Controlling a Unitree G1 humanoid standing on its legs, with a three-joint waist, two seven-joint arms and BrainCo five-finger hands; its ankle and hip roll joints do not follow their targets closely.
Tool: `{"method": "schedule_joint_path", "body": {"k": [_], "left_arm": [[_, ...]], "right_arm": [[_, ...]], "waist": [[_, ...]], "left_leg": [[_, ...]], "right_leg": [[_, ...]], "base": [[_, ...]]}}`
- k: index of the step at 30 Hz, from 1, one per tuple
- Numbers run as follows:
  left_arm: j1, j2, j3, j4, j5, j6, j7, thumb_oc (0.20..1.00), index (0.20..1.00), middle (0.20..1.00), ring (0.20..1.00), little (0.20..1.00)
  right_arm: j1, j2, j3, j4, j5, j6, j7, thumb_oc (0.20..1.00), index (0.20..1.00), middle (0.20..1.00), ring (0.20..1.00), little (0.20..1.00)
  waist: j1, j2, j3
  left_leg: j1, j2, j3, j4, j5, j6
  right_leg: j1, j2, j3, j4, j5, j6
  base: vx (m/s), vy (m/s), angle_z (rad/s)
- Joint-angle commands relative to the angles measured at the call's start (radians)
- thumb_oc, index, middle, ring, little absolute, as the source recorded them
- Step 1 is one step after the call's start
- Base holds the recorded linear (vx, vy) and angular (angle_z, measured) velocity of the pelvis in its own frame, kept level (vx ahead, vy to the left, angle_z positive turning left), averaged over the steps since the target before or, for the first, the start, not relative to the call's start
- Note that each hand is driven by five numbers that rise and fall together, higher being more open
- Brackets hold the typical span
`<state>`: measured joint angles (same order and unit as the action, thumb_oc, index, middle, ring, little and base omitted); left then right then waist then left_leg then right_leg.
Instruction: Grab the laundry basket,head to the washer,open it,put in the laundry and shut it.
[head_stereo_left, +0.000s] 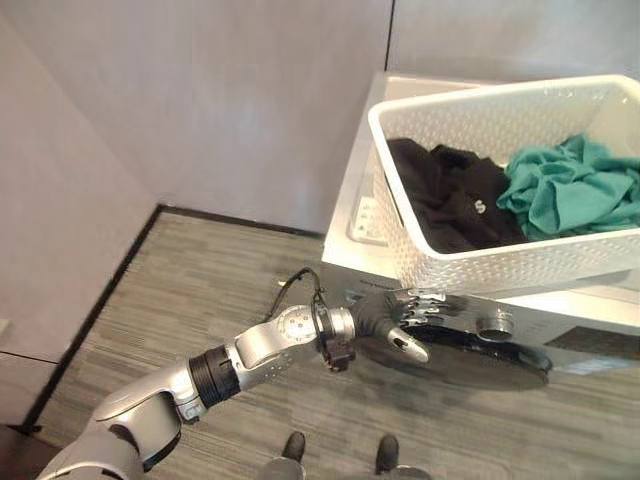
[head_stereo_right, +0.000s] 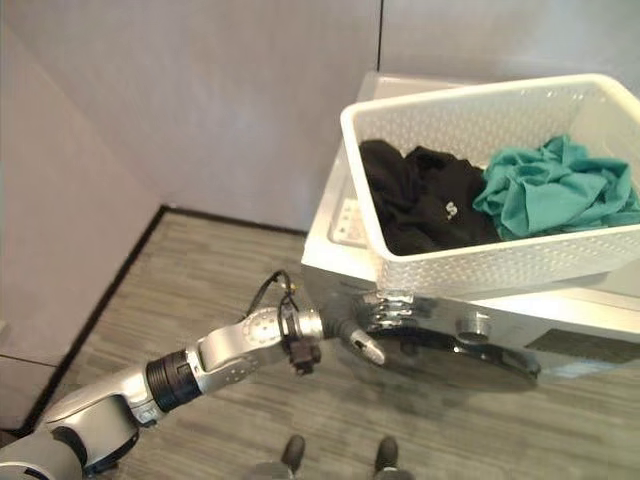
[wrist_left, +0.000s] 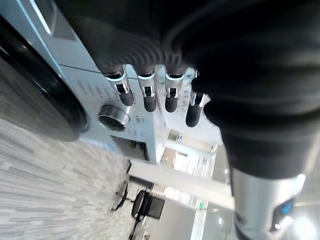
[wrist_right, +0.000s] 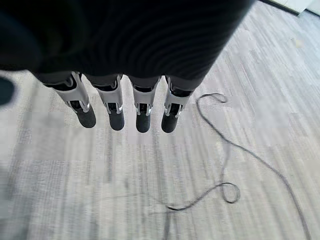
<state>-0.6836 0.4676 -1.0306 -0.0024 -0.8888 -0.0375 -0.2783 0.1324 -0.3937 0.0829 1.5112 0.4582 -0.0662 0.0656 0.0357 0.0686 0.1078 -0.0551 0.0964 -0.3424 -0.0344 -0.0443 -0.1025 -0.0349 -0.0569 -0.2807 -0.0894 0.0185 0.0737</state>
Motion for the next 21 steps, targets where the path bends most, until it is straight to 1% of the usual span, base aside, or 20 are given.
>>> {"method": "schedule_joint_path", "body": {"k": [1,5,9,11,15,21], "left_arm": [[-0.132,0.009,0.068,-0.035,0.035,-0.086,0.039,1.0,1.0,1.0,1.0,1.0],[-0.123,0.008,0.093,-0.009,0.048,-0.095,0.058,1.0,1.0,1.0,1.0,1.0],[-0.099,0.025,0.124,0.0,0.052,-0.1,0.065,1.0,1.0,1.0,1.0,1.0],[-0.082,0.042,0.142,-0.008,0.051,-0.099,0.061,1.0,1.0,1.0,1.0,1.0],[-0.069,0.058,0.141,-0.015,0.049,-0.089,0.048,1.0,1.0,1.0,1.0,1.0],[-0.049,0.116,0.152,0.001,0.079,-0.081,0.052,1.0,1.0,1.0,1.0,1.0]], "right_arm": [[0.056,-0.016,0.006,-0.017,0.035,-0.004,-0.027,1.0,1.0,1.0,1.0,1.0],[0.051,-0.015,0.008,-0.023,0.042,-0.008,-0.034,1.0,1.0,1.0,1.0,1.0],[0.045,-0.016,0.001,-0.022,0.048,-0.008,-0.038,1.0,1.0,1.0,1.0,1.0],[0.047,-0.01,-0.001,-0.02,0.051,-0.007,-0.039,1.0,1.0,1.0,1.0,1.0],[0.047,-0.001,0.0,-0.015,0.055,-0.005,-0.04,1.0,1.0,1.0,1.0,1.0],[0.04,0.009,-0.001,-0.016,0.055,0.0,-0.037,1.0,1.0,1.0,1.0,1.0]], "waist": [[0.014,-0.041,0.017],[0.016,-0.043,0.02],[0.019,-0.047,0.02],[0.026,-0.051,0.015],[0.031,-0.057,0.009],[0.044,-0.072,-0.014]], "left_leg": [[-0.061,-0.009,-0.101,-0.053,0.097,0.016],[-0.07,-0.009,-0.103,-0.053,0.101,0.014],[-0.081,-0.008,-0.103,-0.053,0.104,0.013],[-0.084,-0.006,-0.105,-0.053,0.104,0.013],[-0.083,-0.004,-0.108,-0.053,0.103,0.013],[-0.083,-0.002,-0.111,-0.053,0.101,0.011]], "right_leg": [[0.009,0.007,0.015,0.002,-0.031,0.023],[-0.002,0.008,0.016,0.002,-0.029,0.023],[-0.009,0.008,0.015,0.002,-0.03,0.022],[-0.007,0.009,0.011,0.002,-0.032,0.021],[-0.002,0.01,0.006,0.002,-0.035,0.021],[0.004,0.008,-0.006,0.002,-0.035,0.028]], "base": [[0.0,0.0,0.0],[0.0,-0.002,-0.01],[0.01,-0.001,0.01],[0.01,-0.003,0.02],[0.0,0.0,0.0],[0.01,0.016,0.0]]}}
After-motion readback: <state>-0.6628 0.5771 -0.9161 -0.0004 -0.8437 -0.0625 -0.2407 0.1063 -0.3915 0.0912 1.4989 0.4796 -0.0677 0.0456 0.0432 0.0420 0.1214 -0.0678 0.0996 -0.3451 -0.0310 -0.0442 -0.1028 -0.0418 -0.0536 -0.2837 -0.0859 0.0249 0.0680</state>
